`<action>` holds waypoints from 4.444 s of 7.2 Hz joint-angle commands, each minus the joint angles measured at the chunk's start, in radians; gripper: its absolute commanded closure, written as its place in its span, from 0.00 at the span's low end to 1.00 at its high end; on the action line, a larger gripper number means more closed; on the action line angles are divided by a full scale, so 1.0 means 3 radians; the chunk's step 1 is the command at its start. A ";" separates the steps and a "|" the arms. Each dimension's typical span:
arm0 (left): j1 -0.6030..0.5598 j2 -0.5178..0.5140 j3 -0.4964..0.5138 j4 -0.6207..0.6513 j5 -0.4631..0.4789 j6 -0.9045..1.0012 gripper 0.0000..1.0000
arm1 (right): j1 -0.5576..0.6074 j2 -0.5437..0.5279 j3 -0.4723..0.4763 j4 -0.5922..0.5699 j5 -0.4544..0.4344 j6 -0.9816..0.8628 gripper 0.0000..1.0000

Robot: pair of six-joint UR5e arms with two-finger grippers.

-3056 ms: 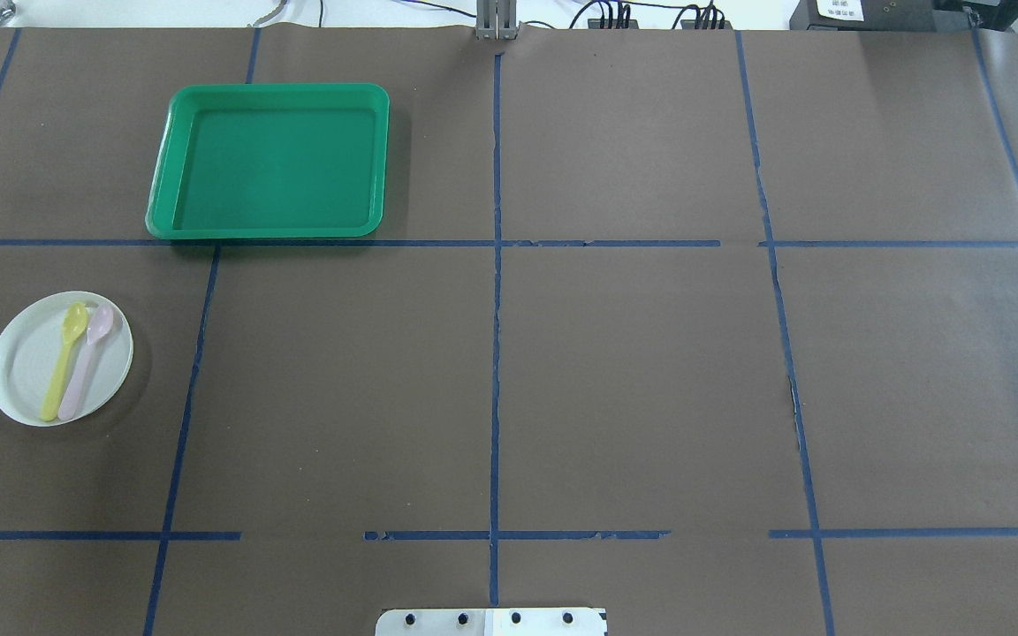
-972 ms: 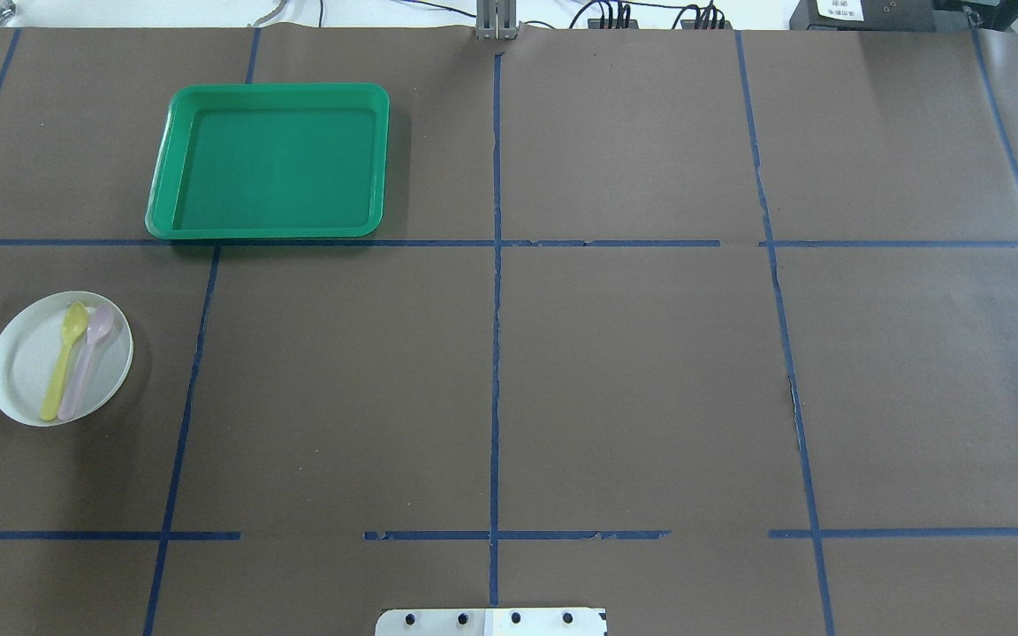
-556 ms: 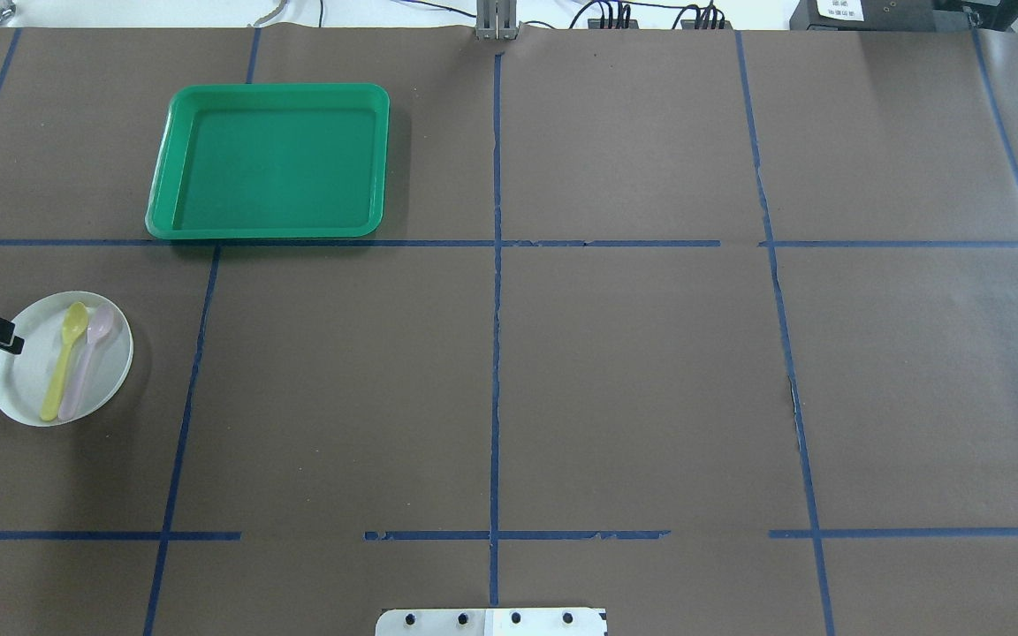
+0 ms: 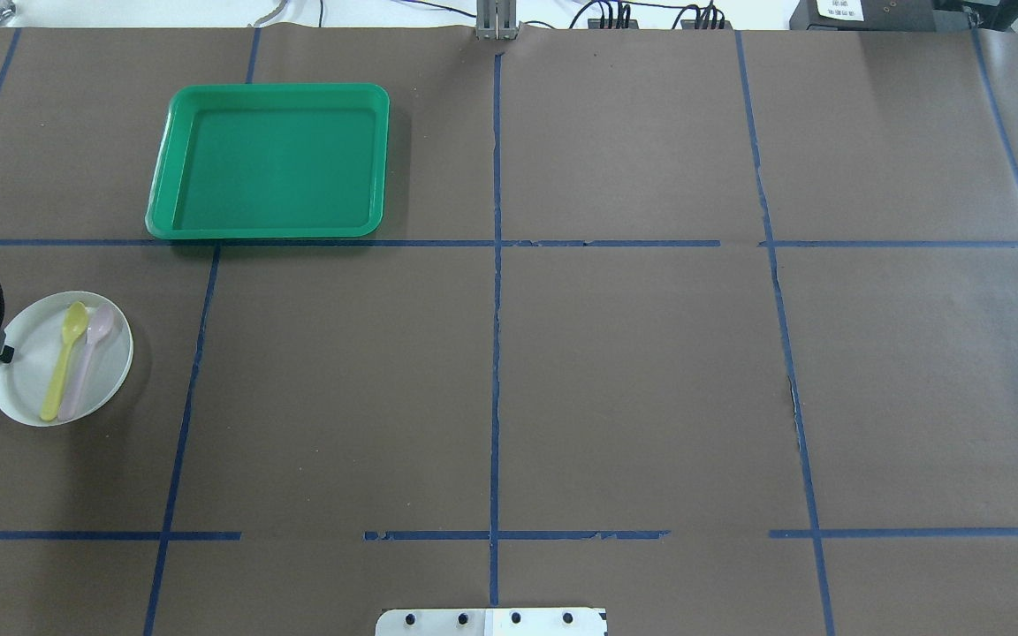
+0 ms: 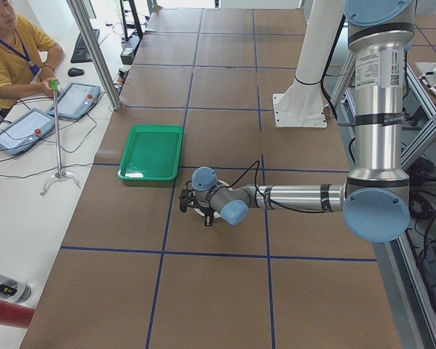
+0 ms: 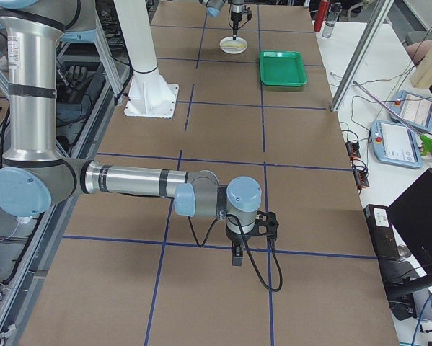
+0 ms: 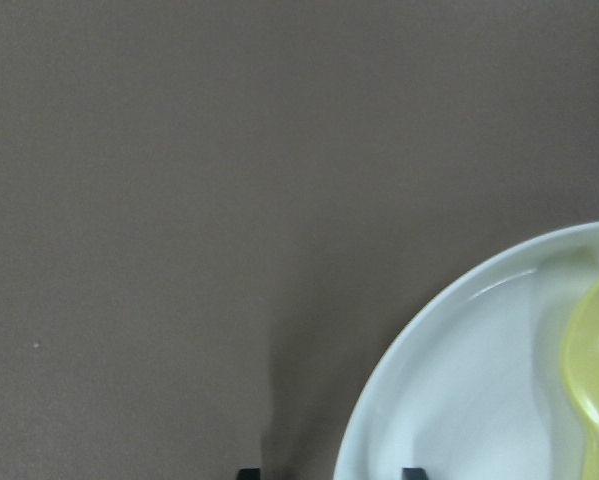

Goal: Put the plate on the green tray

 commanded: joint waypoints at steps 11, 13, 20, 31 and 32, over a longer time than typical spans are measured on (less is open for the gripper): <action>-0.0174 -0.2136 0.1394 -0.0014 -0.0186 -0.1975 1.00 | 0.0000 0.0000 0.0000 0.0000 0.0000 0.0000 0.00; -0.0077 -0.2229 0.1655 -0.0334 -0.0059 -0.2133 1.00 | 0.0000 0.0000 0.0000 0.0000 0.0000 0.0000 0.00; -0.0249 -0.1123 0.0396 -0.0598 -0.0006 -0.1526 0.09 | 0.0000 0.0000 0.0000 0.0000 0.0000 0.0000 0.00; -0.2060 -0.0261 -0.0481 0.2420 -0.0195 0.3051 0.00 | 0.0000 0.0000 0.0000 0.0000 0.0000 0.0000 0.00; -0.2050 -0.0195 -0.0500 0.2414 -0.0206 0.3056 0.00 | 0.0000 0.0000 0.0000 0.0000 0.0000 0.0000 0.00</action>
